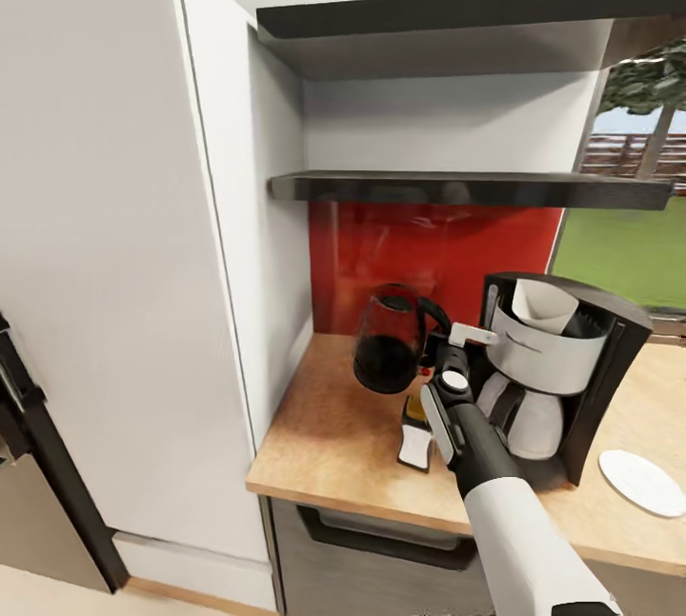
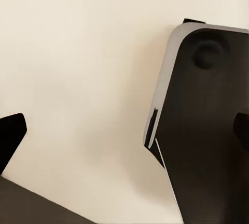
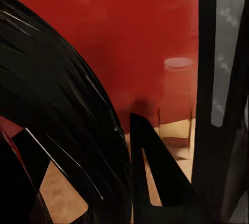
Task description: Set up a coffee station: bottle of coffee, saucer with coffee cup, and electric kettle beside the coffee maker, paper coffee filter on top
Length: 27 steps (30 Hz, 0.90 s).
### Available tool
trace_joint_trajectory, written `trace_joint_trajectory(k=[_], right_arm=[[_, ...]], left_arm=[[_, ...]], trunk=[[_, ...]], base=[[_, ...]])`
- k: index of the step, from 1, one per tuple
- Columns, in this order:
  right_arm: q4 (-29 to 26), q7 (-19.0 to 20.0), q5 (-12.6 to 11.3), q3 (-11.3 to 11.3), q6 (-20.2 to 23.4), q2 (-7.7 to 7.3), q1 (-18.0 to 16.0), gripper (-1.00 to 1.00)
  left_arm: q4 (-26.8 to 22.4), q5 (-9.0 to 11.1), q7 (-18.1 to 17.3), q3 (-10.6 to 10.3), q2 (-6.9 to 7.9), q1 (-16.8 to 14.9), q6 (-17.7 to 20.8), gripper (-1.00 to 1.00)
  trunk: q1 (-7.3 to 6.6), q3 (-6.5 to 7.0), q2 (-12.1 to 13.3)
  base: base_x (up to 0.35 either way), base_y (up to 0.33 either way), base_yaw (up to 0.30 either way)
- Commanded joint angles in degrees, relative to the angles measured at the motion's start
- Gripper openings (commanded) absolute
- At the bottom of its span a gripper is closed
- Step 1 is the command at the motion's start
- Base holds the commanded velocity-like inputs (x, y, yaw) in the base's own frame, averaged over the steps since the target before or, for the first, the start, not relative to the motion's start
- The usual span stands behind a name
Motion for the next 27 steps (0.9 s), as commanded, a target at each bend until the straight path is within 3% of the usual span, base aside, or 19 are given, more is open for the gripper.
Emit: trace_joint_trajectory(k=[1, 22, 27], right_arm=[[-0.09, -0.17, 0.44, -0.02, 0.41, 0.05, -0.02, -1.00], [0.67, -0.08, 0.70, 0.18, 0.34, 0.05, -0.02, -1.00], [0.26, 0.34, 0.62, -1.27, 0.73, 0.05, 0.06, -1.00]], left_arm=[[-0.14, 0.45, 0.24, -0.50, 0.01, 0.07, -0.03, 1.00], [0.01, 0.45, 0.24, -0.50, 0.13, 0.07, 0.05, 1.00], [-0.40, 0.70, 0.51, -0.30, 0.47, 0.07, -0.30, 1.00]], trunk=[[0.02, 0.00, -0.04], [0.02, 0.00, -0.04], [0.02, -0.01, -0.05]], base=[[0.019, 0.015, -0.267], [0.056, 0.009, -0.019], [0.000, 0.046, 0.000]])
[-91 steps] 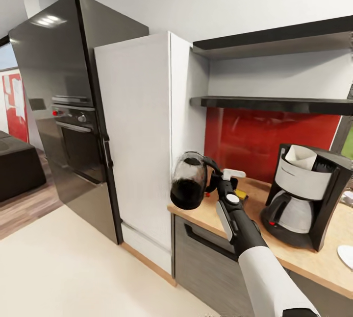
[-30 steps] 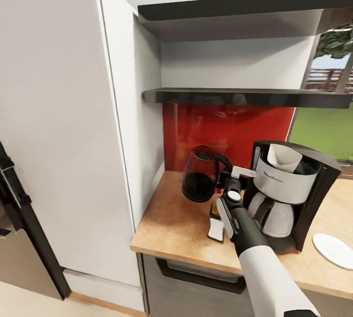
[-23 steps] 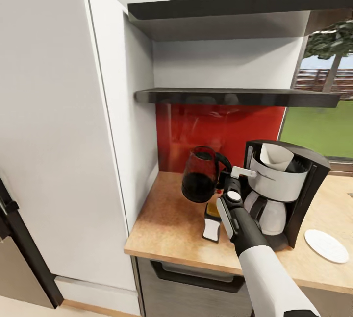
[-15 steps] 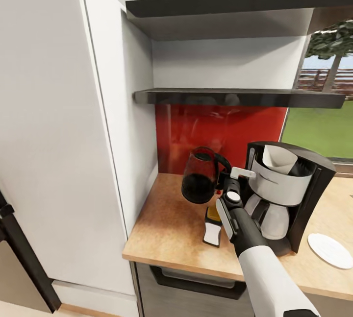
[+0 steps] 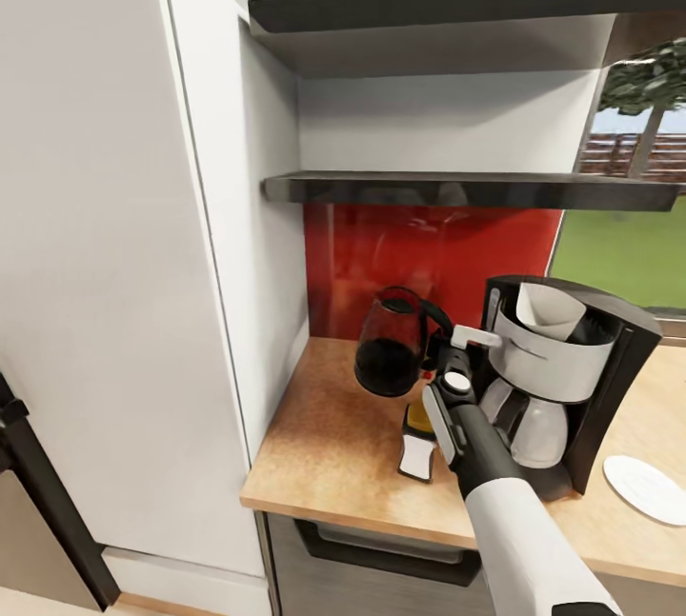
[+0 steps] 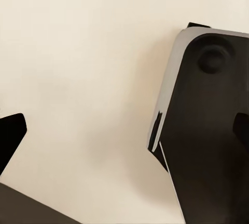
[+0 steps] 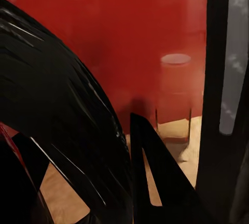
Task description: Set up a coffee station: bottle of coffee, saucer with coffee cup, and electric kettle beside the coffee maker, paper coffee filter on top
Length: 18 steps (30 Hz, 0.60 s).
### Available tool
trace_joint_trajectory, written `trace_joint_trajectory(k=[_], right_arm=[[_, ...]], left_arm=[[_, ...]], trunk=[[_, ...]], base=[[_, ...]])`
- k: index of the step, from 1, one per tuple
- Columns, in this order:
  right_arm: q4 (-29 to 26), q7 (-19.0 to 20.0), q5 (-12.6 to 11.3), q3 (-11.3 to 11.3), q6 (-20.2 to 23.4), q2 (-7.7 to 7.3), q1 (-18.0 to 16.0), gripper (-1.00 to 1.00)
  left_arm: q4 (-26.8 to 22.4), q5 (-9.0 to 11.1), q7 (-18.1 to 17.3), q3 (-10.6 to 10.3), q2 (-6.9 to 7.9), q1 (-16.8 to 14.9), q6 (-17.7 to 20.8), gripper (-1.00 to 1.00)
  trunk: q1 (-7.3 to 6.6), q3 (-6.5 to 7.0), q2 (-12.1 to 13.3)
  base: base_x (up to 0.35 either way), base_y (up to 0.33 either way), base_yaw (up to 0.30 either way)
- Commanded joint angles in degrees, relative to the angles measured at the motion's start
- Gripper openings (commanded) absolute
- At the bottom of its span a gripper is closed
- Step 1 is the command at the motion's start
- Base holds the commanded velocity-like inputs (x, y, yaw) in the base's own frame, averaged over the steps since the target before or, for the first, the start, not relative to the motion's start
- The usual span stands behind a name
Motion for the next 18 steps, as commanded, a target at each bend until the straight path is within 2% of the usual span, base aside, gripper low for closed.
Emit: trace_joint_trajectory(k=[1, 6, 15, 18], right_arm=[[-0.15, -0.34, 0.42, -0.02, 0.41, 0.05, -0.01, -1.00], [-0.81, -0.42, 0.41, 0.00, 0.38, 0.05, -0.01, -1.00], [-0.88, -0.42, 0.41, 0.00, 0.38, 0.05, -0.01, -1.00], [-0.88, -0.55, 0.44, 0.00, 0.42, 0.05, -0.01, -1.00]], left_arm=[[-0.12, 0.50, 0.22, -0.46, -0.01, 0.05, -0.02, 1.00], [-0.12, 0.68, 0.22, -0.43, -0.10, 0.06, -0.02, 1.00], [-0.04, 1.04, 0.27, -0.35, 0.04, 0.07, -0.10, 1.00], [-0.04, 1.07, 0.24, -0.34, 0.29, 0.14, -0.16, 1.00]], trunk=[[0.02, 0.00, -0.04], [0.02, 0.00, -0.04], [0.02, 0.00, -0.04], [0.02, 0.00, -0.04]], base=[[0.000, 0.230, 0.000], [0.000, 0.288, -0.041], [0.002, 0.304, -0.242], [0.205, 0.261, -0.264]])
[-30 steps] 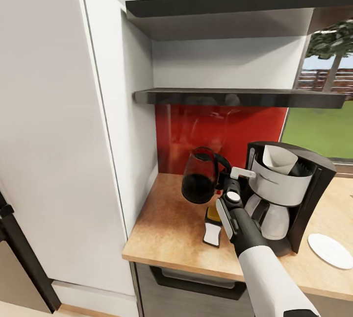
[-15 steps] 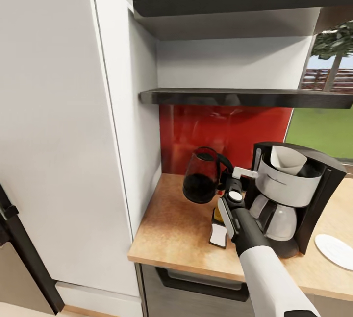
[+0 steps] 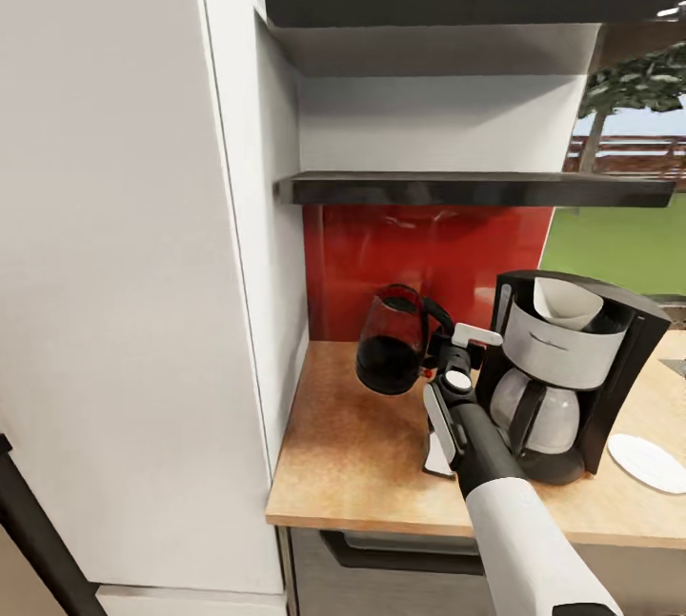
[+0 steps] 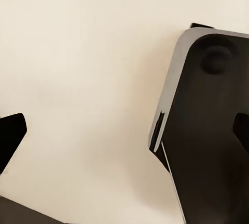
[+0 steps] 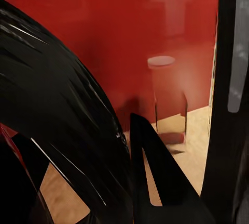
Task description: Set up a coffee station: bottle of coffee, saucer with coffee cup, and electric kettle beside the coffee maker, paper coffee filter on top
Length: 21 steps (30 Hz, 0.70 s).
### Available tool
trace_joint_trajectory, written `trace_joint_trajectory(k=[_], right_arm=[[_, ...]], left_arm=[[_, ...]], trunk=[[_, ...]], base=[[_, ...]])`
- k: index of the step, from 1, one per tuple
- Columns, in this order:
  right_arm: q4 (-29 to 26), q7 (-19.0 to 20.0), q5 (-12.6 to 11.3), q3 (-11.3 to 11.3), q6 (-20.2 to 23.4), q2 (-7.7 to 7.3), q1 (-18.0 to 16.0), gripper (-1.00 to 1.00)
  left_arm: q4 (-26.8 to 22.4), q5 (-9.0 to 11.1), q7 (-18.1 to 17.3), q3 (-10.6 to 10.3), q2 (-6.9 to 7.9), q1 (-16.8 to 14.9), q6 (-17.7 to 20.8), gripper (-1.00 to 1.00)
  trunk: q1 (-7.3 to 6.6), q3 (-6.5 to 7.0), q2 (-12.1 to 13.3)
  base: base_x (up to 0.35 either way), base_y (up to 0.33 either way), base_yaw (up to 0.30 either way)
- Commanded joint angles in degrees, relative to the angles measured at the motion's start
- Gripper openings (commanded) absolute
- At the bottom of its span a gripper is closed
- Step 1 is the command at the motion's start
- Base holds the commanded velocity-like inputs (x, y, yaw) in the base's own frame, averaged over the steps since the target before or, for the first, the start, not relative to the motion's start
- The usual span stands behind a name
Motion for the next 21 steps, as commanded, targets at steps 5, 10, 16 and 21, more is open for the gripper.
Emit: trace_joint_trajectory(k=[5, 10, 16, 21], right_arm=[[-0.08, -0.34, 0.43, -0.04, 0.47, 0.06, -0.02, -1.00], [-0.12, -2.03, 0.43, -0.07, 0.46, 0.06, -0.02, -1.00], [0.18, -18.55, -0.07, 3.94, 0.39, 0.06, -0.02, -1.00], [0.66, -19.36, -0.27, 11.74, 0.38, 0.06, -0.02, -1.00]], left_arm=[[0.01, 0.45, 0.29, -0.50, 0.13, 0.08, 0.03, 1.00], [0.26, 0.45, 0.30, -0.50, 0.12, 0.16, 0.03, 1.00], [0.34, 0.45, 0.30, -0.50, 0.10, 0.18, 0.03, 1.00], [0.44, 0.45, 0.30, -0.50, 0.14, 0.24, 0.03, 1.00]], trunk=[[0.05, 0.00, -0.03], [0.05, 0.00, -0.03], [0.05, 0.00, -0.03], [0.05, 0.00, -0.03]], base=[[0.268, 0.192, -0.264], [0.072, 0.038, -0.264], [0.003, 0.002, -0.142], [0.000, 0.000, -0.006]])
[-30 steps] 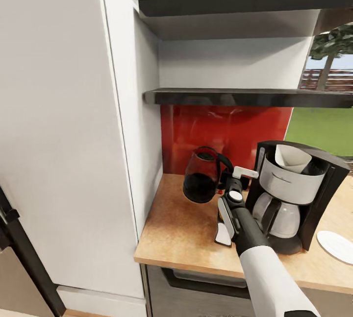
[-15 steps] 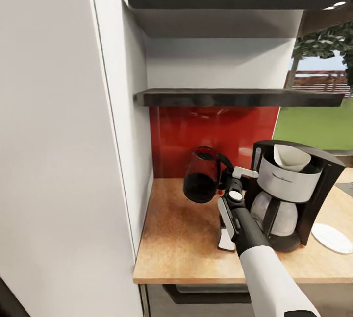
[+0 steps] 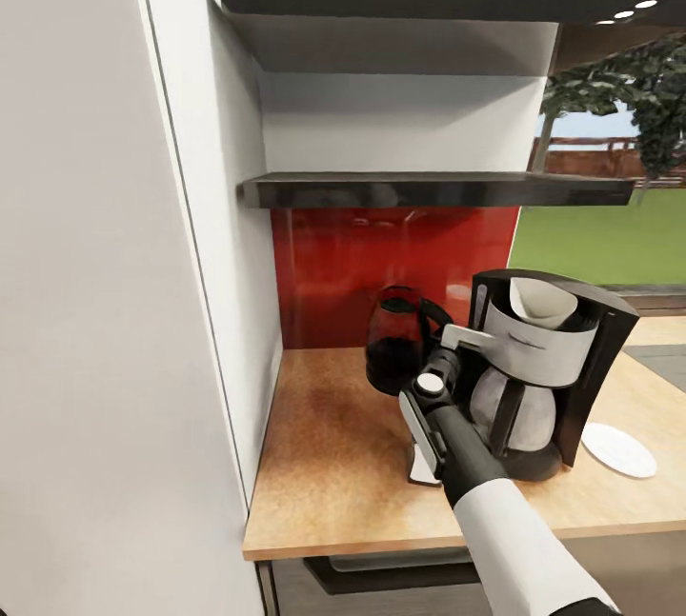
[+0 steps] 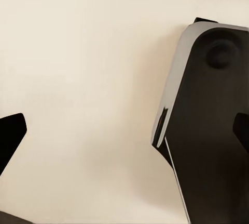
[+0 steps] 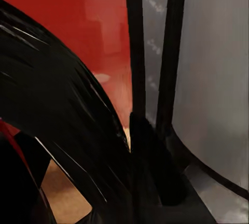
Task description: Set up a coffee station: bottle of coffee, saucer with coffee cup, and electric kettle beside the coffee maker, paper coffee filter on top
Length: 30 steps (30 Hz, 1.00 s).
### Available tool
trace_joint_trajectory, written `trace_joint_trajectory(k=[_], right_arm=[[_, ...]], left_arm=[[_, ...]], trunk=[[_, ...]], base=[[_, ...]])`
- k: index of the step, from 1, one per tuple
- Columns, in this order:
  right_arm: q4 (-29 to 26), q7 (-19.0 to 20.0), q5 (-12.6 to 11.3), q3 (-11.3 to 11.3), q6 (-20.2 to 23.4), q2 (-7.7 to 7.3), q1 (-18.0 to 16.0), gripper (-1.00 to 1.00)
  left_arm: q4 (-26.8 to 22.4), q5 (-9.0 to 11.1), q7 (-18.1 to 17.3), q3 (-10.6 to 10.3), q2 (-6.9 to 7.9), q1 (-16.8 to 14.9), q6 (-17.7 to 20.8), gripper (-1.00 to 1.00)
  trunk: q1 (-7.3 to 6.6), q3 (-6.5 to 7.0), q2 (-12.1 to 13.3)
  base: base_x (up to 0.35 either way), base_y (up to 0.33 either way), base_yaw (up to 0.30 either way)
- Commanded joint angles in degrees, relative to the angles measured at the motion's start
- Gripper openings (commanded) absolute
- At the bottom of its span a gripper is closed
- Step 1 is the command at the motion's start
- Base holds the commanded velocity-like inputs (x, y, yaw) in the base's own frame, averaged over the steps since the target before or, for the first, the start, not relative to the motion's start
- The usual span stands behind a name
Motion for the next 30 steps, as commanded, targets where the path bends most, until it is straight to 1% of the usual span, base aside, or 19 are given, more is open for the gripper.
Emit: trace_joint_trajectory(k=[1, 4, 6, 9, 21, 25, 30], right_arm=[[-0.02, -0.67, 0.35, 1.35, 0.63, 0.00, -0.03, -1.00], [-0.01, -0.68, -0.31, 1.87, 0.63, 0.00, -0.03, -1.00], [-0.01, -0.72, -0.90, 1.94, 0.63, 0.00, -0.03, -1.00], [-0.05, -0.83, -1.18, 1.91, 0.44, 0.00, -0.03, -1.00], [-0.10, -0.86, -1.32, 1.73, 0.28, 0.00, -0.03, -1.00], [-0.10, -0.88, -1.26, 1.67, 0.25, 0.00, -0.03, -1.00], [-0.04, -0.94, -1.22, 1.59, 0.19, 0.00, -0.03, -1.00]], left_arm=[[-0.13, 0.45, 0.24, -0.49, 0.02, 0.09, -0.02, 1.00], [-0.13, 0.45, 0.24, -0.49, 0.02, 0.09, -0.02, 1.00], [-0.13, 0.45, 0.24, -0.49, 0.02, 0.09, -0.02, 1.00], [-0.13, 0.45, 0.24, -0.49, 0.02, 0.09, -0.02, 1.00], [-0.07, 0.45, 0.24, -0.46, 0.11, 0.18, -0.02, 1.00], [-0.07, 0.45, 0.24, -0.47, 0.09, 0.18, -0.02, 1.00], [-0.04, 0.41, 0.24, -0.49, 0.10, 0.18, -0.02, 1.00]], trunk=[[0.02, 0.00, -0.03], [0.02, 0.00, -0.03], [0.02, 0.00, -0.03], [0.02, 0.00, -0.03], [0.02, 0.00, -0.03], [0.02, 0.00, -0.03], [0.02, 0.00, -0.03]], base=[[0.000, 0.000, 0.000], [0.000, 0.000, 0.000], [0.000, 0.000, 0.000], [0.032, 0.059, 0.000], [0.041, 0.277, -0.007], [0.001, 0.217, -0.178], [0.000, 0.031, -0.283]])
